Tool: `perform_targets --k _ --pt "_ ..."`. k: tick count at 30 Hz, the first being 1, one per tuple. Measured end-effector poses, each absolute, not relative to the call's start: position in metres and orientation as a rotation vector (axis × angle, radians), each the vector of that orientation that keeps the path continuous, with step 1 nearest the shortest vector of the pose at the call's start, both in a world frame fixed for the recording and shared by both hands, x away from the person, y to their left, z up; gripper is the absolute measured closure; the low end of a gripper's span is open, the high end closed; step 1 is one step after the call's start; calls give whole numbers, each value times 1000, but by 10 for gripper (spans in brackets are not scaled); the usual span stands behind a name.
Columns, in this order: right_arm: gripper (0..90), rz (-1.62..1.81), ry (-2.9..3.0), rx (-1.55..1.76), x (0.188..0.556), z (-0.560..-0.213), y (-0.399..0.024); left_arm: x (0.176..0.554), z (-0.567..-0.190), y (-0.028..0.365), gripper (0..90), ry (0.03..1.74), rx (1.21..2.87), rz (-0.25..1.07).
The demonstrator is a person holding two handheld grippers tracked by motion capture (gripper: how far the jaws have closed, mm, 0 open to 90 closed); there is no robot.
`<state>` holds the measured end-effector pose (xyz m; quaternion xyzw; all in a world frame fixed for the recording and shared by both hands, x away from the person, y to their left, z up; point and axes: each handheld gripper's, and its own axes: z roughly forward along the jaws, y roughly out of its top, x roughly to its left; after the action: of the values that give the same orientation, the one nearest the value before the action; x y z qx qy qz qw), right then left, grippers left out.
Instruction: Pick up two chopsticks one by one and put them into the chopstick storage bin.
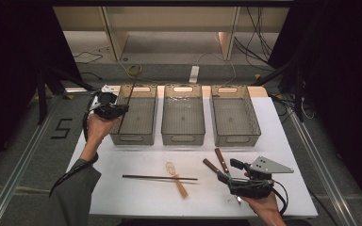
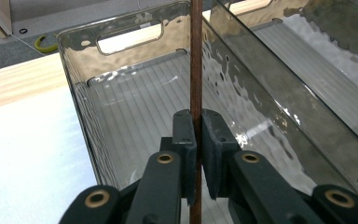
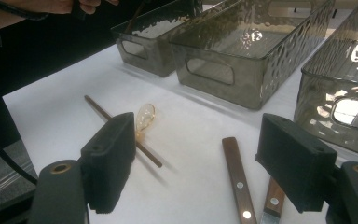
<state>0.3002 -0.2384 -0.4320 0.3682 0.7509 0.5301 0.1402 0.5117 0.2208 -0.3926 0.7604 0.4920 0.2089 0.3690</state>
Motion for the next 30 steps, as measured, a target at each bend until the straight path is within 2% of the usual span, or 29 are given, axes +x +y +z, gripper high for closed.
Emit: perform_targets --k 16,20,22,23,28,30 --pt "285 1528 2171 1063 300 -432 -238 515 -408 222 813 1331 1960 493" --pt "285 1528 2171 1063 300 -432 -238 515 -410 221 735 1347 1954 485" --pt "285 1530 2168 1065 300 -432 -238 513 -409 222 657 1356 1955 475" --pt "285 1530 2168 1065 300 -432 -238 512 -408 221 657 1361 1950 472" --pt "285 1529 2168 1067 300 -432 -238 500 -397 215 485 1356 1938 440" --pt "285 1529 2167 1065 300 -432 -238 491 -394 210 441 1328 1958 430"
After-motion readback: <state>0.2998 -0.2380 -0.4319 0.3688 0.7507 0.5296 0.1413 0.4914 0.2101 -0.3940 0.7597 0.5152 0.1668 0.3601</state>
